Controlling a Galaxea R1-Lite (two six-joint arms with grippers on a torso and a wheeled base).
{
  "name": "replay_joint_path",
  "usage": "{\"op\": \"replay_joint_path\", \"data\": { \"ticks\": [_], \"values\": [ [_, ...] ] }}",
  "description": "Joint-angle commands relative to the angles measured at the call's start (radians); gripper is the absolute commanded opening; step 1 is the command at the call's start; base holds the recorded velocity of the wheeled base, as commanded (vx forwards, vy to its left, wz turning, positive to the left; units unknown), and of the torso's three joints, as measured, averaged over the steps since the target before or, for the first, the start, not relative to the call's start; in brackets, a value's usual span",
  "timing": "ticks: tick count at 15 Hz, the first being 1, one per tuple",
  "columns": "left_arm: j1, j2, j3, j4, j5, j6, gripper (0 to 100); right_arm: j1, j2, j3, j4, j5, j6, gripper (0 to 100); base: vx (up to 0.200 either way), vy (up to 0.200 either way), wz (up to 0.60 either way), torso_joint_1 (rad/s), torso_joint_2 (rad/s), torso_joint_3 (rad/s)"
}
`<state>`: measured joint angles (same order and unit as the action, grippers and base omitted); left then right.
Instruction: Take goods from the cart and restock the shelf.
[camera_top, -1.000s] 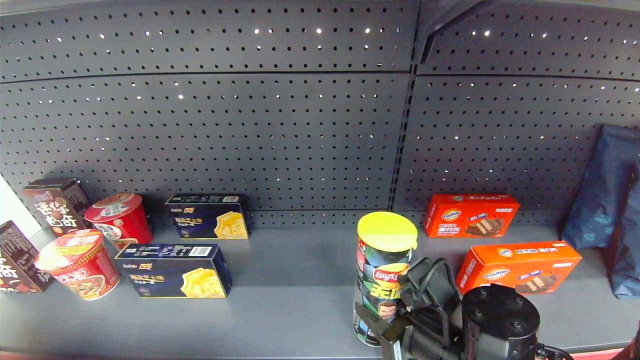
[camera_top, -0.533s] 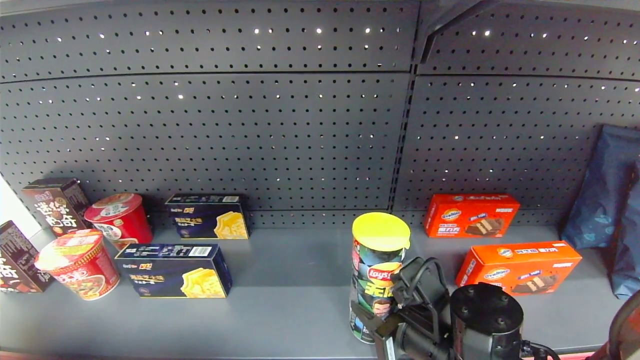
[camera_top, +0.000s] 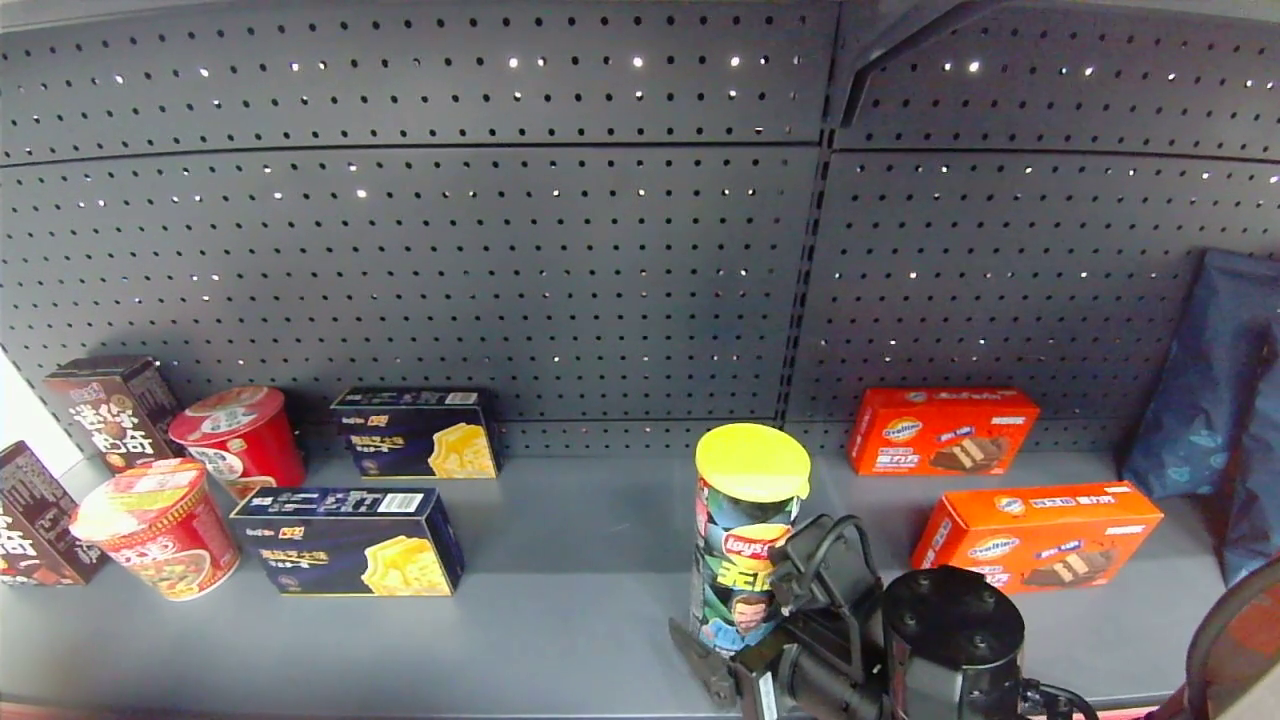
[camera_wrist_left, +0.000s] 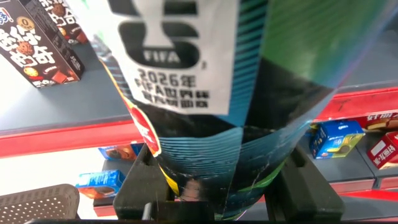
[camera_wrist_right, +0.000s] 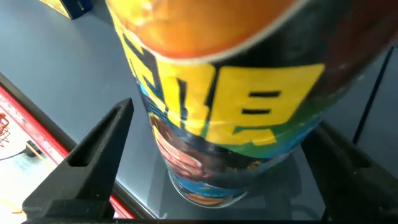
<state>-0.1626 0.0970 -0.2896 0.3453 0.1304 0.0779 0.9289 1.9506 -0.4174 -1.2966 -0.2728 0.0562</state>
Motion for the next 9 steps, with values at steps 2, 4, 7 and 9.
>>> {"op": "replay_joint_path", "data": {
  "ticks": [2, 4, 7, 9],
  "values": [
    [0.000, 0.000, 0.003, 0.000, -0.002, 0.000, 0, 0.004, -0.064, 0.078, -0.007, -0.028, -0.001, 100, 0.000, 0.000, 0.00, 0.000, 0.00, 0.000],
    [0.000, 0.001, 0.006, -0.002, 0.000, 0.000, 0, 0.004, -0.105, 0.124, -0.007, -0.029, -0.001, 100, 0.000, 0.000, 0.00, 0.000, 0.00, 0.000],
    [0.000, 0.001, 0.007, -0.003, 0.000, 0.000, 0, -0.013, -0.202, 0.218, -0.007, -0.029, -0.002, 100, 0.000, 0.000, 0.00, 0.000, 0.00, 0.000],
    [0.000, 0.000, 0.010, -0.003, 0.000, 0.000, 0, -0.048, -0.231, 0.258, -0.003, -0.029, -0.004, 100, 0.000, 0.000, 0.00, 0.000, 0.00, 0.000]
  ]
}}
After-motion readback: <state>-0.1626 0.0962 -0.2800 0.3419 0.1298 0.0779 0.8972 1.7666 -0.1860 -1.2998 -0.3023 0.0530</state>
